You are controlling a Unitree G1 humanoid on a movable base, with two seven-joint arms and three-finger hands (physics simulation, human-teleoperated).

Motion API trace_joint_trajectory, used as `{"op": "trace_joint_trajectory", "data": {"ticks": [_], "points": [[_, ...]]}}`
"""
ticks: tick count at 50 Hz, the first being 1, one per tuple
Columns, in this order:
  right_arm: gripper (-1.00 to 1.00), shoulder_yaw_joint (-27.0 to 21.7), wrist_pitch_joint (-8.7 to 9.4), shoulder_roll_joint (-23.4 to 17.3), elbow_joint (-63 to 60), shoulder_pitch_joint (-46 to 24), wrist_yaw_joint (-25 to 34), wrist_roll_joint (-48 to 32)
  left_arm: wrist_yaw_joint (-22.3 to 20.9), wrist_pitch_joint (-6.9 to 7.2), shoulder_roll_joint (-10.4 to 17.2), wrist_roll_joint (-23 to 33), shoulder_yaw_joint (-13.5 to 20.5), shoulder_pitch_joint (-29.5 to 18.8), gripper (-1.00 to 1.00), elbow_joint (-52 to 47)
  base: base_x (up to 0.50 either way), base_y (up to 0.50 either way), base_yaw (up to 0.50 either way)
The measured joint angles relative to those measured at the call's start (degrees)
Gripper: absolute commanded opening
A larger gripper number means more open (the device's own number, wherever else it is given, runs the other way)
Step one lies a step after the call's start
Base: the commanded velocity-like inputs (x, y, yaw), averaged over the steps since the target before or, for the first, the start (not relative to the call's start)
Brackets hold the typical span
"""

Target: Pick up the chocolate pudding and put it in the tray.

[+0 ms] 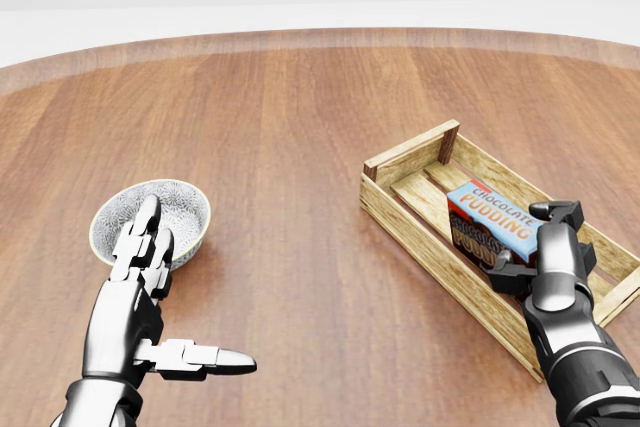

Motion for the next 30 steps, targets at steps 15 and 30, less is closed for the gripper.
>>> {"op": "trace_joint_trajectory", "data": {"ticks": [15,30], "points": [[1.00,-0.08,0.00,-0.06,-0.04,0.08,-1.27,-0.30,0.01,0.18,0.03,-0.05,0.05,-0.05,1.00,-0.09,0.00,0.00,0.00],[1.00,0.54,0.00,-0.32,-0.46,-0.14,-5.01,-1.38,0.01,0.24,0.04,-0.07,0.07,-0.07,1.00,-0.14,0.00,0.00,0.00]]}}
